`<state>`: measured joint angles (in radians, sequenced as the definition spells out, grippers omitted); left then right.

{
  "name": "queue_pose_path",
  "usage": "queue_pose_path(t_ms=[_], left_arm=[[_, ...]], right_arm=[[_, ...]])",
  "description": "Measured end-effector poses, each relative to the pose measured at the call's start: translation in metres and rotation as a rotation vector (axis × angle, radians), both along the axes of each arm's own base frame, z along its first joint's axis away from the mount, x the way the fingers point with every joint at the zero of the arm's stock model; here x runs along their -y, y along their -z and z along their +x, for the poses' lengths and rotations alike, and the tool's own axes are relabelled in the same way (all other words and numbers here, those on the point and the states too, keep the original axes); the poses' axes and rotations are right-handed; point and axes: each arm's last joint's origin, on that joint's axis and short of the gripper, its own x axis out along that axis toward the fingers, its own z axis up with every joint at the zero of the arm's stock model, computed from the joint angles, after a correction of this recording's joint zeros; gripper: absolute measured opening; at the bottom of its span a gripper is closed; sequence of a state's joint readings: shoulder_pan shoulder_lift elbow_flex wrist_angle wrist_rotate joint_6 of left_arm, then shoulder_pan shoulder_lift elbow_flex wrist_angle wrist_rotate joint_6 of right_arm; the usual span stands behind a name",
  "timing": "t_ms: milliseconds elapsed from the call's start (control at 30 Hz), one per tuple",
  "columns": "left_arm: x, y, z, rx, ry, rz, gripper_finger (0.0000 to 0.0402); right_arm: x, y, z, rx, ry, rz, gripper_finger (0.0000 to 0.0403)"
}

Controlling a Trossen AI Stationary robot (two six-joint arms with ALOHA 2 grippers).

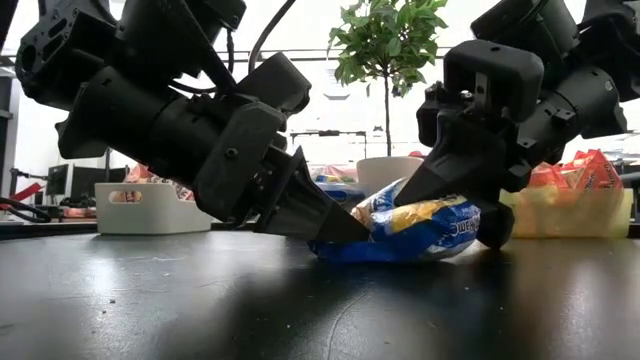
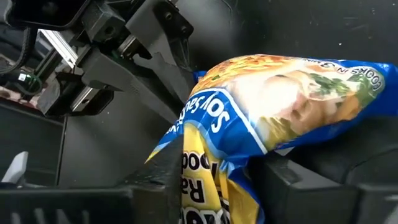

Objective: Sort Maruchan noodles
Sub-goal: Put the blue noodle pack into the black bin

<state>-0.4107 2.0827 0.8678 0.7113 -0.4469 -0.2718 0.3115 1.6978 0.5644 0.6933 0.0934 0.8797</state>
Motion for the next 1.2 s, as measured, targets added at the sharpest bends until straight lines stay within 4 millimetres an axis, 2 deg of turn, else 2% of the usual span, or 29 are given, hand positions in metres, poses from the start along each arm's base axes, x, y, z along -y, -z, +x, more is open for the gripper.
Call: queue_pose_path(t_ms=[167, 367, 700, 967, 1200], left_arm=[[0.000, 0.000, 0.000, 0.002, 0.000, -0.001, 0.0040], [0.000, -0.003, 0.000, 0.011, 0.001, -0.006, 0.0049], [0.002, -0.023, -0.001, 0.036, 0.022, -0.001, 0.0115], [0.007, -0.062, -0.018, -0.020, 0.076, 0.102, 0.0165], [0.003, -0.105, -0.048, -0.008, 0.055, 0.280, 0.0166]], right_arm=[[0.000, 0.000, 0.000, 0.002, -0.001, -0.009, 0.0102], [0.000, 0.000, 0.000, 0.006, -0.004, -0.018, 0.0092], [0.001, -0.005, 0.000, 0.028, -0.017, -0.054, 0.0062], [0.001, -0.009, 0.000, 0.050, -0.030, -0.071, 0.0054], [0.001, -0.021, 0.001, 0.120, -0.049, -0.099, 0.0054]])
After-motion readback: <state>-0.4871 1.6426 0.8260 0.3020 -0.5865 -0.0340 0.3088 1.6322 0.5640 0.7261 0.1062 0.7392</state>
